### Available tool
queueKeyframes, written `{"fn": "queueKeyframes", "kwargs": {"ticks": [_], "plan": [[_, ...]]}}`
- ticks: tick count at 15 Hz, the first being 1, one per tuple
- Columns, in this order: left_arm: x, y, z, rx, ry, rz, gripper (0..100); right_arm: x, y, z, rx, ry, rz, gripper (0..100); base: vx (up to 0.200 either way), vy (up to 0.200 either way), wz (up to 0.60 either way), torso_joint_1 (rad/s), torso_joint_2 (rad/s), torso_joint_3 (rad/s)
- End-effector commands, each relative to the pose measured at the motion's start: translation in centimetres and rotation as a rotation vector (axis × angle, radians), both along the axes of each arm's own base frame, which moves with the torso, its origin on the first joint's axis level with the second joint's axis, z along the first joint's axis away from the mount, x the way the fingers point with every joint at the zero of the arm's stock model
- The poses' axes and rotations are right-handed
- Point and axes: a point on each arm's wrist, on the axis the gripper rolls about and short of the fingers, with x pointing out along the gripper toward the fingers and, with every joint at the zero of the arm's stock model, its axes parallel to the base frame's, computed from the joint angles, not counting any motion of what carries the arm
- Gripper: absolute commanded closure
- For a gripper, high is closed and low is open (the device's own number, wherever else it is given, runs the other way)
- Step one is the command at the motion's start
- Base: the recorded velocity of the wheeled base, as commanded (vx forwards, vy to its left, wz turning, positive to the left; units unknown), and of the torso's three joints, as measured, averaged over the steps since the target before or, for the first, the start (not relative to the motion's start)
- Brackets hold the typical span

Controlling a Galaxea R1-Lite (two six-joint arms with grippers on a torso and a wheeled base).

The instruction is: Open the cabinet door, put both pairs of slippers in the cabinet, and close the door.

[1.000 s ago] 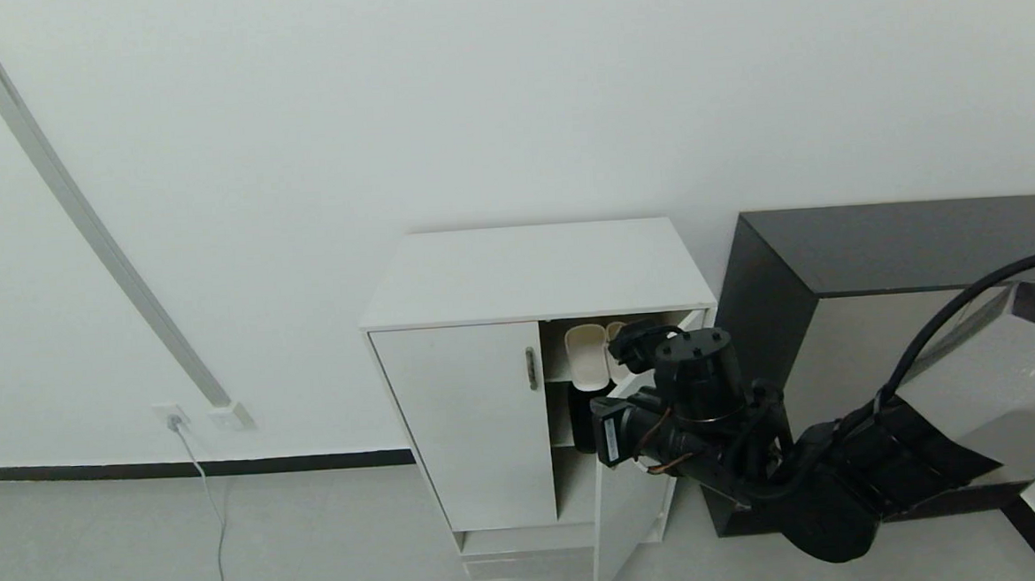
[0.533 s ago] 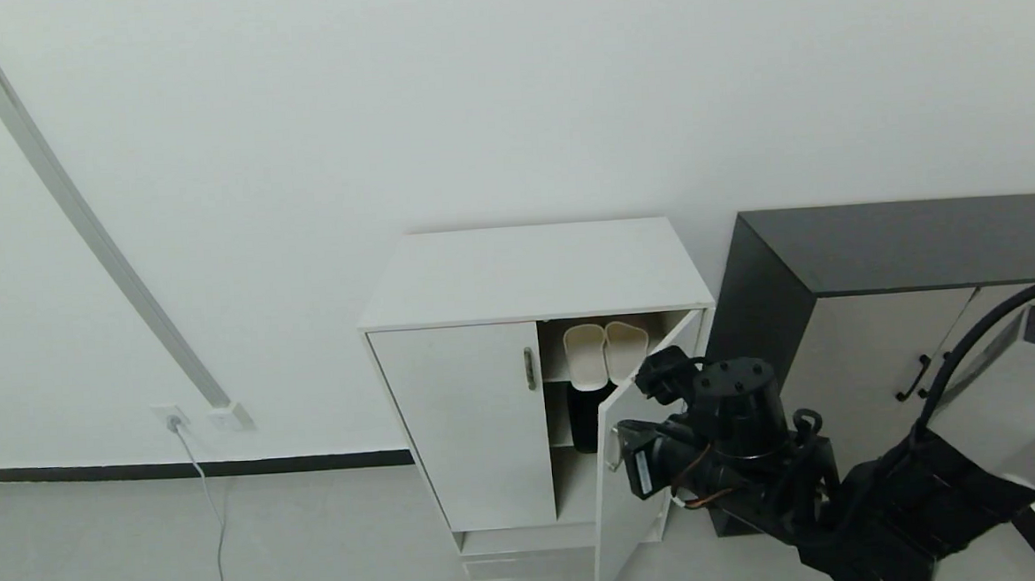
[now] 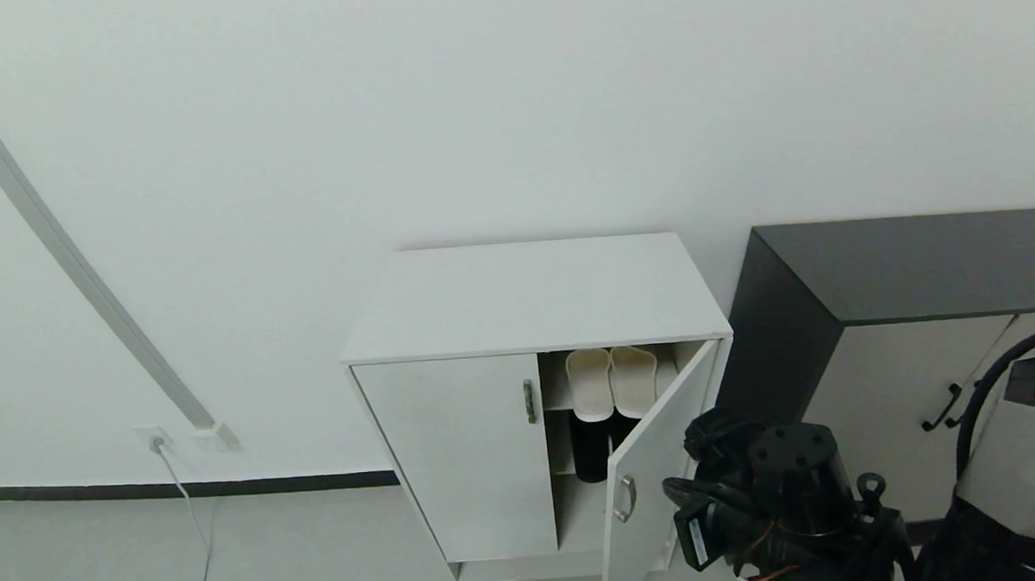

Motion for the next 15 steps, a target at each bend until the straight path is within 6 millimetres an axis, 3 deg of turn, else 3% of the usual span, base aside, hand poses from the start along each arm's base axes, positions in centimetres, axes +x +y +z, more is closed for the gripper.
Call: {"fn": "queueKeyframes", "kwargs": {"ticks": [1, 4, 15], "plan": [[0.0, 0.0, 0.0, 0.0, 0.0, 0.001, 100, 0.0, 0.0, -0.8, -0.018, 0.023, 0.002, 100, 0.0, 0.0, 0.0, 0.0, 0.0, 0.0], [0.0, 0.0, 0.0, -0.002, 0.0, 0.001, 100, 1.0, 0.6, -1.4, -0.016, 0.021, -0.006, 100, 0.0, 0.0, 0.0, 0.0, 0.0, 0.0], [0.0, 0.0, 0.0, -0.002, 0.0, 0.002, 100, 7.9, 2.4, -2.8, 0.049, -0.058, -0.088, 100, 0.0, 0.0, 0.0, 0.0, 0.0, 0.0]]}}
